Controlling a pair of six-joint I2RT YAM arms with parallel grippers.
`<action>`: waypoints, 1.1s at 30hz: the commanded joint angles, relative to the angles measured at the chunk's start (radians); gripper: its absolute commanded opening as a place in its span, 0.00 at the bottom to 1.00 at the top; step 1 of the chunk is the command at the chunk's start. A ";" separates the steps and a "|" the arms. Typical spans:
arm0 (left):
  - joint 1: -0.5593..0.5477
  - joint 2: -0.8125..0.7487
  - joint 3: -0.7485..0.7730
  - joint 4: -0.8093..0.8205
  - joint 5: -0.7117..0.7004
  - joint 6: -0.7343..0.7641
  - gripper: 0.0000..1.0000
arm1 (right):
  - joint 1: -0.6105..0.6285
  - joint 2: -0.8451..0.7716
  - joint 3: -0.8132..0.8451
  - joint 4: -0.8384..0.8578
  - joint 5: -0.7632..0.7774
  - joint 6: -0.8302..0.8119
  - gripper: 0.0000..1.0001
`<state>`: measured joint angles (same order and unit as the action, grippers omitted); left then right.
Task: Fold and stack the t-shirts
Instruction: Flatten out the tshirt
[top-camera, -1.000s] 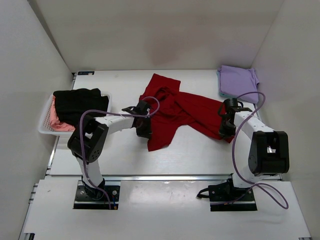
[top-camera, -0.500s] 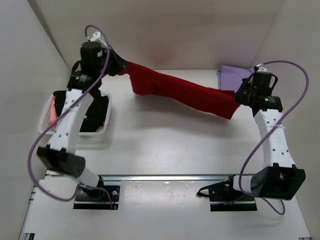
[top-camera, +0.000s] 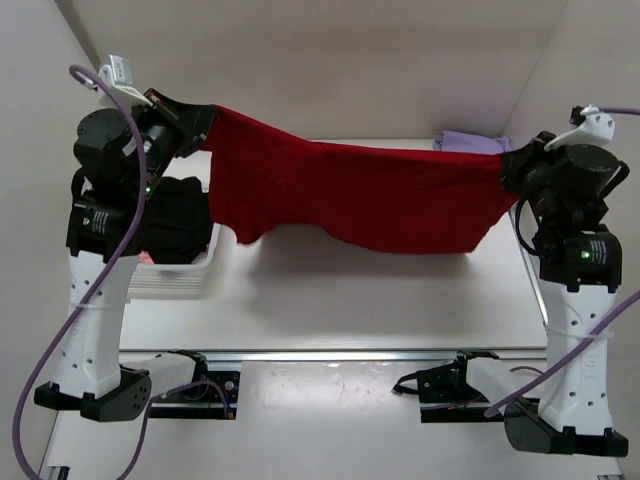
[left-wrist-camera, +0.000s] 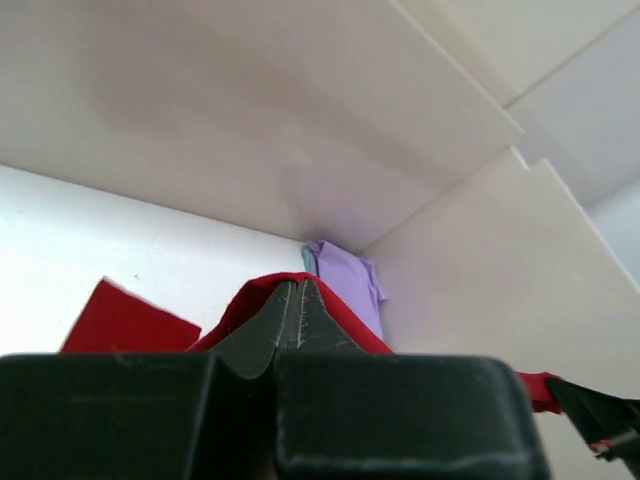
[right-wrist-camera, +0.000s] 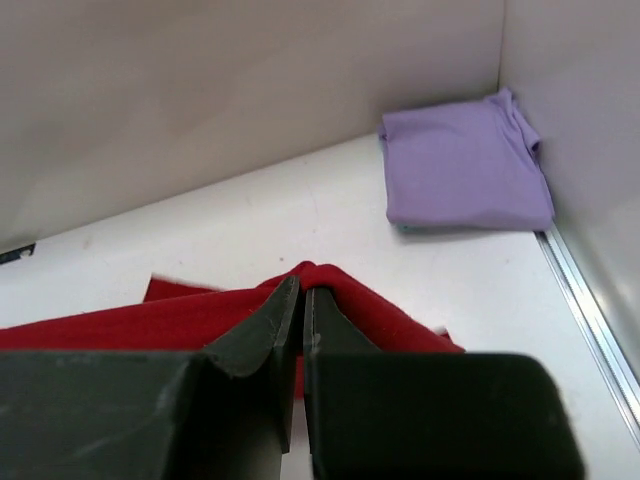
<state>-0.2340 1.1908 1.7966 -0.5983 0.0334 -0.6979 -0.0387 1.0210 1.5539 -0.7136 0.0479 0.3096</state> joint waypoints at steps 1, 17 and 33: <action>0.039 0.090 0.021 -0.004 0.000 -0.006 0.00 | 0.002 0.112 0.034 0.043 -0.002 -0.020 0.00; 0.097 0.673 0.613 0.057 0.125 0.094 0.00 | 0.033 0.812 0.805 -0.021 -0.239 -0.084 0.00; 0.050 0.030 -0.304 0.084 0.212 0.049 0.00 | -0.009 0.233 -0.124 0.157 -0.276 -0.040 0.00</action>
<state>-0.1749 1.3136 1.7638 -0.5110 0.1909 -0.6186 -0.0238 1.3491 1.5806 -0.6064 -0.1928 0.2592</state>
